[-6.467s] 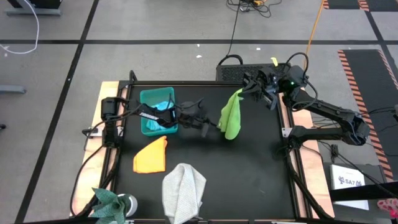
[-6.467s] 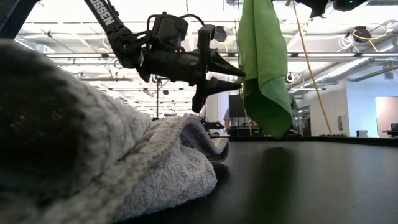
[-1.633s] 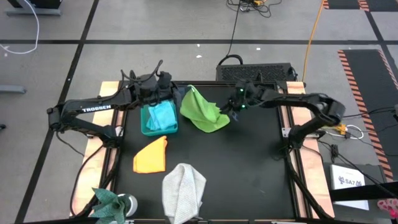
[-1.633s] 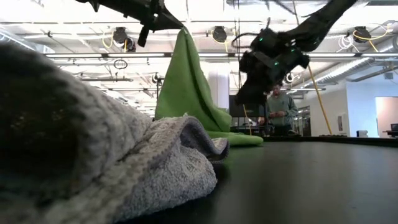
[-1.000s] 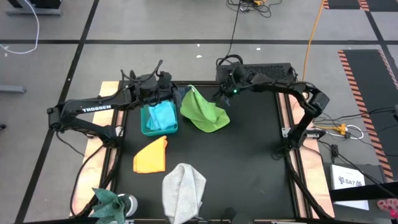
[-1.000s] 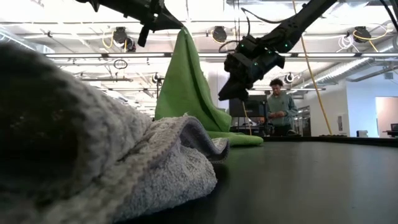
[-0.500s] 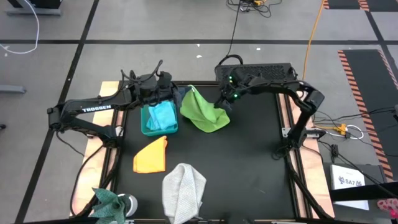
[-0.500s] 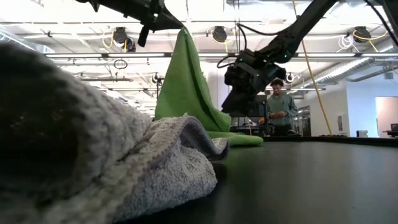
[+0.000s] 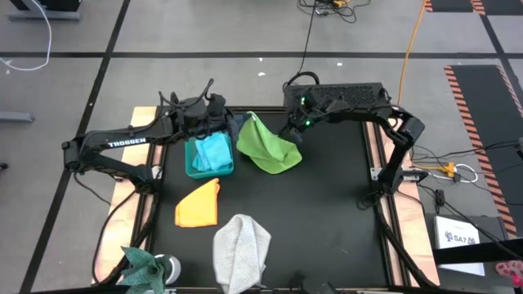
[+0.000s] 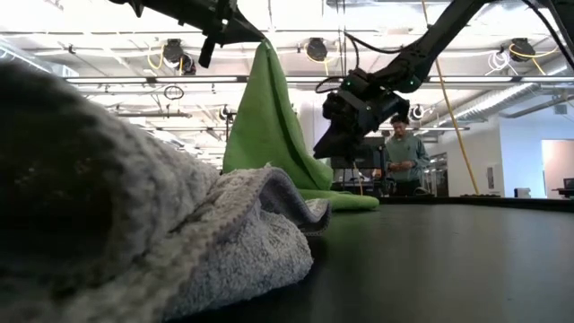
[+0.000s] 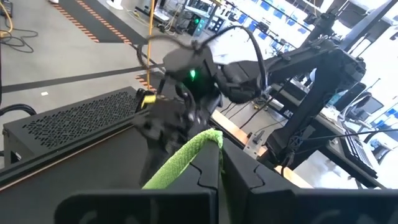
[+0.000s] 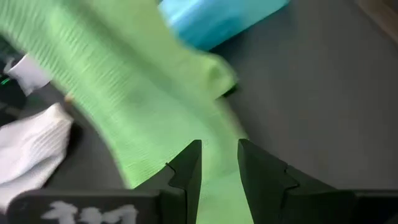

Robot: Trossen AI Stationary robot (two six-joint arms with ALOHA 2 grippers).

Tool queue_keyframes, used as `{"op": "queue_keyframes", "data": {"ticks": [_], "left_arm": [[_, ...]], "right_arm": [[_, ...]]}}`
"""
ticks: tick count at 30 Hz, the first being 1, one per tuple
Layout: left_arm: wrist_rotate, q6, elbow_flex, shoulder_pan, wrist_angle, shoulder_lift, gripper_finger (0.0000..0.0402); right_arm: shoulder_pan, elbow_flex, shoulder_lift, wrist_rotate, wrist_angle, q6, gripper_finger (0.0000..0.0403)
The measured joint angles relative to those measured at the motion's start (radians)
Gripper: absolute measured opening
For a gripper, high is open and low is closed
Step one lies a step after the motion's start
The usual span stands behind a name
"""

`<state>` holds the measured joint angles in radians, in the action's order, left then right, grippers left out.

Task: Fold microfiber towels
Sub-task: Fold the green microfiber towel

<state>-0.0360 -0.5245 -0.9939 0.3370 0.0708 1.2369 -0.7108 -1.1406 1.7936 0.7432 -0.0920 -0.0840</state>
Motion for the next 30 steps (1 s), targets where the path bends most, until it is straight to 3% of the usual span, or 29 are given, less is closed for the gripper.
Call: {"op": "queue_keyframes", "data": {"ticks": [5,30], "left_arm": [[0.000,-0.002,0.000,0.000,0.000,0.000,0.0004],[0.001,-0.009,0.000,0.000,0.000,0.000,0.0006]], "right_arm": [[-0.033,-0.004,-0.005,0.046,-0.025,0.035,0.0098],[0.052,0.009,0.076,0.011,0.018,-0.023,0.0098]]}}
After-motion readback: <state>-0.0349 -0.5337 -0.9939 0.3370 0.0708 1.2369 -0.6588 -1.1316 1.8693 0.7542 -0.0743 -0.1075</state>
